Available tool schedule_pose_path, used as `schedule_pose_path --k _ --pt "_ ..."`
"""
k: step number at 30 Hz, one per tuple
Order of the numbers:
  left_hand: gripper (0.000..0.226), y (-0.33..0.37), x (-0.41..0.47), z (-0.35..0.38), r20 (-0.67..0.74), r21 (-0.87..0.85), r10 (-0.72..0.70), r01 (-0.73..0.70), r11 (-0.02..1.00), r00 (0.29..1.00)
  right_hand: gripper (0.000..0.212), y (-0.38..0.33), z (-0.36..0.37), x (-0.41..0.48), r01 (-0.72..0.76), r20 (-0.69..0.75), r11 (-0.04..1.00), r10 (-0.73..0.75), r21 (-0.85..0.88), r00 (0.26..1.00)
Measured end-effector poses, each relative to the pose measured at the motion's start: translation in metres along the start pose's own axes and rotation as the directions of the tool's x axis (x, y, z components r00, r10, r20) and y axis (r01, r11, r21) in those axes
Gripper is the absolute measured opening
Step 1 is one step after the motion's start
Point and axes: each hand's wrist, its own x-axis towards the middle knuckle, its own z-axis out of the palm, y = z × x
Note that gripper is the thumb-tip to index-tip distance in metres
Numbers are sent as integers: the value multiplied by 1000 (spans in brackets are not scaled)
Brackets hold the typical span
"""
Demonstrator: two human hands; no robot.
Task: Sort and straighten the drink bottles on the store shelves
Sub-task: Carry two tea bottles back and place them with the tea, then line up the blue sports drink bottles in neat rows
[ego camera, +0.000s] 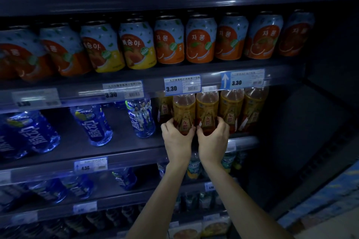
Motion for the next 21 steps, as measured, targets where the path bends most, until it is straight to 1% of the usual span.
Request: schedule_pose_path --k 4,6,12,16,21 --pt "74 0 0 -6 58 -18 -12 14 1000 998 65 -1 -1 -12 9 16 999 -10 35 1000" --pt "78 -1 -2 -12 60 -27 -24 25 999 998 64 -3 -2 -19 11 20 999 -12 48 1000" --pt "71 -13 -3 -45 10 -6 4 -4 1000 1000 60 -16 2 -44 6 52 999 -8 42 999" --pt "65 -26 -1 -74 -14 28 22 -22 999 1000 58 -30 12 -65 30 96 995 -39 94 995" --pt "58 -46 6 -122 -78 65 50 -45 997 996 52 -57 36 -99 52 146 988 -74 146 987"
